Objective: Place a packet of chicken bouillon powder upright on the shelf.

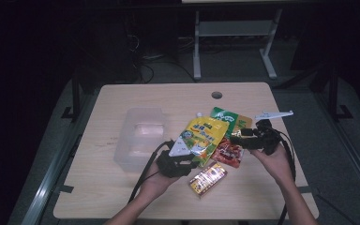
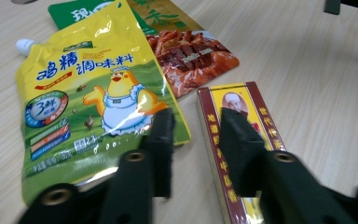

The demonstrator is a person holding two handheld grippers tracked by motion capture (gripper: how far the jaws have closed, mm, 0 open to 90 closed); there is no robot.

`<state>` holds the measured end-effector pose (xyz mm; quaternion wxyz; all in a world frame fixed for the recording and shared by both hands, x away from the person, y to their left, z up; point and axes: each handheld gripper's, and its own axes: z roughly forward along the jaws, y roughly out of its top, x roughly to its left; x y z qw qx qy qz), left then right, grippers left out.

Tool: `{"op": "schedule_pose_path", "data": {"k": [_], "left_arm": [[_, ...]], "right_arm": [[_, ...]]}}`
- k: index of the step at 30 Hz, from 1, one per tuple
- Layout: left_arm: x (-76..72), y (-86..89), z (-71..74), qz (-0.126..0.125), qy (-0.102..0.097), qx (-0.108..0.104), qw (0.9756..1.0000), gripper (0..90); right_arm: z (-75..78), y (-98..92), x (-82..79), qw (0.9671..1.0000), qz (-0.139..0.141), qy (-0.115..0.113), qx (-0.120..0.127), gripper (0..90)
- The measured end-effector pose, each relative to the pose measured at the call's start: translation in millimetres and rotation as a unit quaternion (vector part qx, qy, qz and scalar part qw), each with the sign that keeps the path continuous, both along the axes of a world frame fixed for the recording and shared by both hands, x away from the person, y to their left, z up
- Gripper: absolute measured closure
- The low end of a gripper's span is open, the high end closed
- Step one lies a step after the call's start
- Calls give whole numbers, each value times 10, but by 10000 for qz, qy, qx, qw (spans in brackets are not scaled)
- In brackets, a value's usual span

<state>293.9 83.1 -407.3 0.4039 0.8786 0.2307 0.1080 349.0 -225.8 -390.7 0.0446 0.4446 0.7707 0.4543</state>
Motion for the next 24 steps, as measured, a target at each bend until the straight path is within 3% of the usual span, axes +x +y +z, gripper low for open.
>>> {"op": "schedule_pose_path", "data": {"k": [6,12,15,19,24], "left_arm": [[122,-135,-80,137,15,296,9995,894],[210,-204,-183,301,75,507,9982,897],[256,-227,-226,407,52,628,9972,897],[294,-269,-296,491,65,817,9954,897],[315,-310,-370,539,140,896,9944,898]], "right_arm": [[-50,197,268,9997,19,154,-200,283],[-153,313,473,9989,-48,359,-281,291],[-255,321,579,9981,-237,495,-296,296],[-375,311,664,9963,-391,675,-354,303],[-457,304,738,9949,-509,793,-351,318]]}}
